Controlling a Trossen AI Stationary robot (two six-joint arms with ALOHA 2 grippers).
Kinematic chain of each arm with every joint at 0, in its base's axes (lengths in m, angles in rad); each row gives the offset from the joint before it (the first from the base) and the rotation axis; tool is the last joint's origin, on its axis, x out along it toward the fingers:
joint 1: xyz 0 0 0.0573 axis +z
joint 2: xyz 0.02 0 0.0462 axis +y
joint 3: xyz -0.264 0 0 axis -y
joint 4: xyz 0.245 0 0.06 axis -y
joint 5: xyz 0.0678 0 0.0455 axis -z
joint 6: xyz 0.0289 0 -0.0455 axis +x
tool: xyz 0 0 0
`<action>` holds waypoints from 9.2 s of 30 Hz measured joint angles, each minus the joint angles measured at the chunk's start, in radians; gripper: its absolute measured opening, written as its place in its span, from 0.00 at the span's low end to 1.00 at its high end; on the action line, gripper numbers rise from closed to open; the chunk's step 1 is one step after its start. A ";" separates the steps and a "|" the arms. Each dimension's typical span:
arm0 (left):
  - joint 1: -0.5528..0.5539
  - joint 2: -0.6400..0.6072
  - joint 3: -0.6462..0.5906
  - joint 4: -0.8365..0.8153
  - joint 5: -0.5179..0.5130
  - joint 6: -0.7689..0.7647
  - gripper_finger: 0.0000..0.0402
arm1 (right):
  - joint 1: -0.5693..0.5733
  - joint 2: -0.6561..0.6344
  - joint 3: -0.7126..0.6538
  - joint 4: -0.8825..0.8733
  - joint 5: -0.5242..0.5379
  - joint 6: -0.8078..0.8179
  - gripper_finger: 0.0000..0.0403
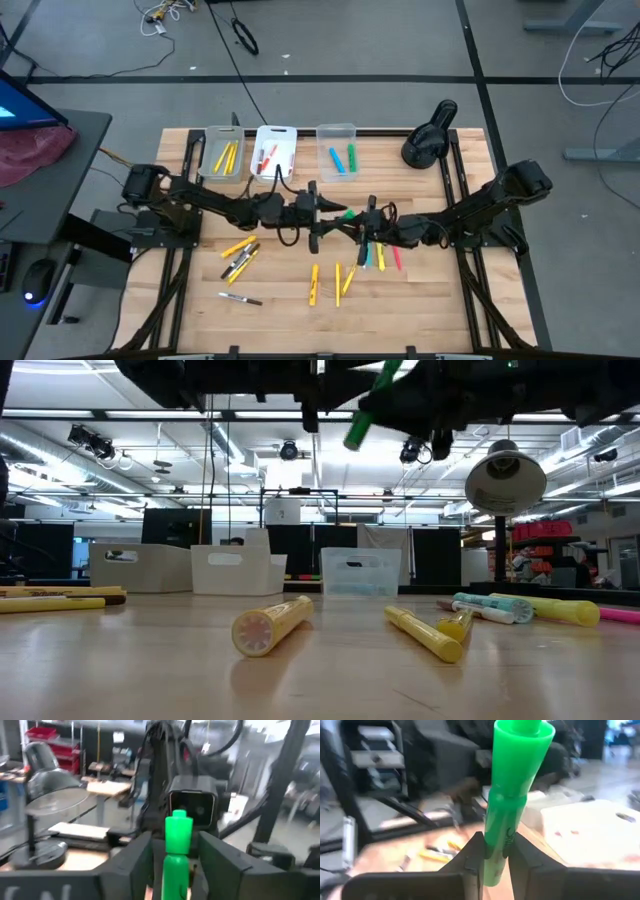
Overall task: Pick & Place Markers
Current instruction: Put the green highlighter into the transparent bin, then put the yellow marker into the gray bin
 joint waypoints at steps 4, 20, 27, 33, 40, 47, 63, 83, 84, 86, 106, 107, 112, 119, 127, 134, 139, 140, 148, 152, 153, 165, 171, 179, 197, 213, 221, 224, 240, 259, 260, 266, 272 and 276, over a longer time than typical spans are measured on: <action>0.006 -0.095 0.001 -0.311 -0.097 0.026 0.53 | -0.026 -0.082 0.002 -0.191 0.052 0.075 0.12; -0.062 -0.213 0.001 -0.998 -0.476 -0.182 0.53 | -0.639 0.077 0.540 -1.108 -0.438 0.110 0.12; -0.085 -0.208 0.000 -1.001 -0.557 -0.177 0.53 | -0.784 0.347 0.752 -1.287 -0.619 0.106 0.12; -0.084 -0.208 0.000 -1.003 -0.561 -0.176 0.53 | -0.834 0.456 0.789 -1.314 -0.670 0.115 0.13; -0.084 -0.208 0.000 -1.004 -0.561 -0.176 0.53 | -0.859 0.493 0.791 -1.342 -0.725 0.136 0.14; -0.084 -0.208 0.000 -1.005 -0.561 -0.176 0.52 | -0.861 0.493 0.791 -1.355 -0.723 0.129 0.24; -0.085 -0.208 0.000 -1.010 -0.561 -0.176 0.52 | -0.853 0.413 0.791 -1.341 -0.632 0.060 0.32; -0.351 -0.269 0.002 -1.176 -0.637 -0.297 0.52 | -0.176 0.123 0.680 -1.341 -0.159 -0.071 0.13; -0.382 -0.274 0.001 -1.186 -0.636 -0.320 0.52 | -0.145 0.116 0.643 -1.307 -0.133 -0.065 0.13; -0.446 -0.280 0.002 -1.180 -0.637 -0.363 0.52 | -0.091 0.100 0.560 -1.209 -0.112 -0.045 0.12; -0.747 -0.278 0.001 -1.792 -0.059 -1.559 0.52 | 0.014 0.086 0.261 -0.627 -0.120 -0.026 0.11; -0.747 -0.278 0.001 -1.796 -0.053 -1.583 0.52 | 0.013 0.086 0.261 -0.627 -0.120 -0.028 0.11; -0.742 -0.265 0.001 -1.794 -0.034 -1.678 0.52 | 0.007 0.086 0.261 -0.627 -0.120 -0.043 0.11; -0.734 -0.177 0.000 -1.780 0.107 -1.724 0.52 | 0.007 0.086 0.261 -0.627 -0.120 -0.047 0.11; -0.717 -0.107 0.000 -1.768 0.099 -1.723 0.47 | 0.007 0.086 0.261 -0.628 -0.120 -0.047 0.11; -0.683 -0.084 0.000 -1.759 0.061 -1.700 0.36 | 0.007 0.086 0.261 -0.628 -0.120 -0.049 0.11; -0.672 -0.075 0.000 -1.746 0.062 -1.694 0.29 | 0.007 0.086 0.261 -0.628 -0.121 -0.049 0.11; -0.671 -0.075 0.000 -1.745 0.061 -1.694 0.28 | 0.007 0.086 0.261 -0.628 -0.121 -0.049 0.11; -0.667 -0.075 0.000 -1.740 0.061 -1.694 0.26 | 0.007 0.086 0.261 -0.629 -0.121 -0.049 0.11; -0.666 -0.075 0.000 -1.700 0.061 -1.676 0.26 | 0.007 0.086 0.261 -0.629 -0.121 -0.048 0.11; -0.666 -0.075 0.000 -1.679 0.063 -1.661 0.26 | 0.007 0.086 0.261 -0.629 -0.121 -0.048 0.11; -0.680 -0.075 0.000 -1.778 0.166 -1.719 0.32 | 0.007 0.086 0.261 -0.628 -0.121 -0.047 0.11; -0.677 -0.075 0.000 -1.776 0.096 -1.720 0.36 | 0.007 0.086 0.261 -0.628 -0.121 -0.047 0.11; -0.667 -0.075 0.000 -1.771 0.079 -1.720 0.29 | 0.007 0.086 0.261 -0.628 -0.121 -0.047 0.11; -0.644 -0.039 0.001 -1.736 0.080 -1.686 0.25 | 0.007 0.087 0.261 -0.628 -0.121 -0.048 0.11; -0.626 -0.040 0.002 -1.687 -0.001 -1.579 0.10 | 0.007 0.087 0.261 -0.628 -0.121 -0.048 0.11; -0.609 -0.040 0.000 -1.651 -0.090 -1.485 0.01 | 0.007 0.087 0.261 -0.628 -0.121 -0.048 0.11; -0.609 -0.040 0.000 -1.650 -0.132 -1.468 0.01 | 0.007 0.087 0.261 -0.628 -0.121 -0.050 0.11; -0.577 -0.041 0.000 -1.649 -0.161 -1.397 0.01 | 0.007 0.087 0.261 -0.628 -0.120 -0.051 0.11; -0.438 -0.047 0.280 -2.312 -0.179 -1.351 0.00 | 0.007 0.087 0.261 -0.628 -0.120 -0.052 0.11; -0.417 -0.052 0.301 -2.379 -0.194 -1.357 0.00 | 0.007 0.087 0.261 -0.628 -0.120 -0.052 0.11; -0.211 -0.173 0.331 -2.440 -0.316 -1.195 0.00 | 0.007 0.087 0.261 -0.628 -0.121 -0.052 0.11; 0.094 -0.252 0.326 -2.459 -0.404 -0.966 0.00 | 0.007 0.087 0.261 -0.628 -0.121 -0.052 0.11; 0.314 -0.254 0.324 -2.422 -0.419 -0.794 0.00 | 0.007 0.087 0.261 -0.620 -0.121 -0.053 0.11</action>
